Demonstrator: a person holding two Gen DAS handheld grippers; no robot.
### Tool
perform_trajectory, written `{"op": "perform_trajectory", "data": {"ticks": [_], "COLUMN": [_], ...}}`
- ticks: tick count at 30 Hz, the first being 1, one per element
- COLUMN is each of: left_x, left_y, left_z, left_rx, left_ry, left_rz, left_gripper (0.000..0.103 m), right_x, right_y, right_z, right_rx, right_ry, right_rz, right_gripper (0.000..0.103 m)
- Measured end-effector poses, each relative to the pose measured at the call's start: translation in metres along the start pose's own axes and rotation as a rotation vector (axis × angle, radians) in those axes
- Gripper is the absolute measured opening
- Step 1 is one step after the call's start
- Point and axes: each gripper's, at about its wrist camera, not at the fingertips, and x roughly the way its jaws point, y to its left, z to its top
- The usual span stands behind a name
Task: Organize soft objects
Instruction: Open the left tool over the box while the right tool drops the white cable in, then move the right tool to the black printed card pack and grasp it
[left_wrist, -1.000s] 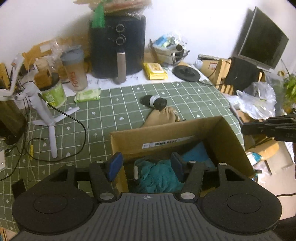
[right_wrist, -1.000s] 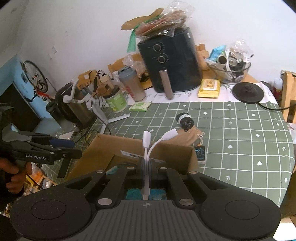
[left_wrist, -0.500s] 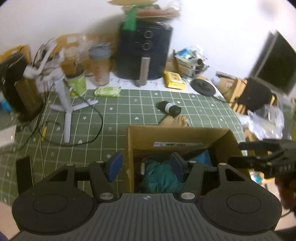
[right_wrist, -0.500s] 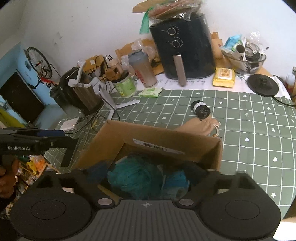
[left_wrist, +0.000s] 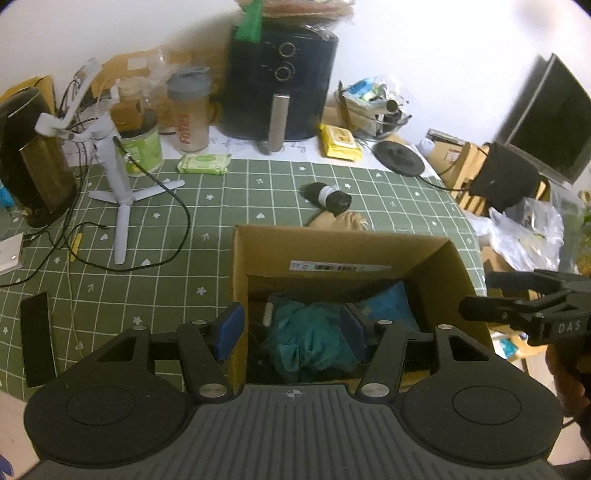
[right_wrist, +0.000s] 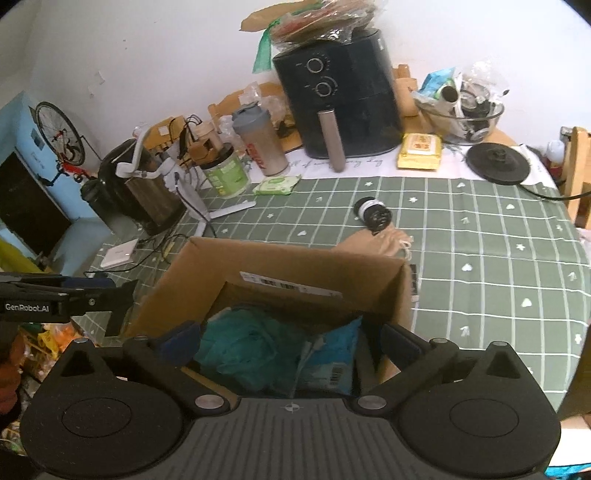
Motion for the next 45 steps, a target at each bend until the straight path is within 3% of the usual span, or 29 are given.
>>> {"op": "perform_trajectory", "data": {"ticks": [13,19,25,33,40,45], "left_x": [0.021,0.031,0.037,0.042,0.04,0.044], "left_y": [-0.006,0.001,0.01,0.011,0.011,0.018], "left_z": [0.013,0.023,0.035,0.053,0.066,0.067], "left_rx": [0.07,0.065,0.066,0.103,0.127,0.113], "left_ry": [0.007,-0.016,-0.067,-0.102,-0.15,-0.141], "left_rz": [-0.04,-0.036,-0.026,-0.074,-0.072,-0.063], "left_gripper": [0.057,0.058,0.074,0.075,0.075,0.075], "right_x": [-0.002,0.001,0.022,0.069,0.099,0.124], "right_y": [-0.029,-0.046,-0.07,-0.096,-0.101,-0.1], "right_z": [0.007,0.011,0.036,0.074,0.104,0.111], "right_rx": [0.059,0.154,0.167,0.1,0.039,-0.043], "right_ry": [-0.016,-0.078,-0.035,0.112,0.131,0.16], "right_rz": [-0.157,-0.167,-0.251,-0.168,-0.098,-0.093], "right_gripper": [0.103,0.103,0.103,0.103,0.103,0.103]}}
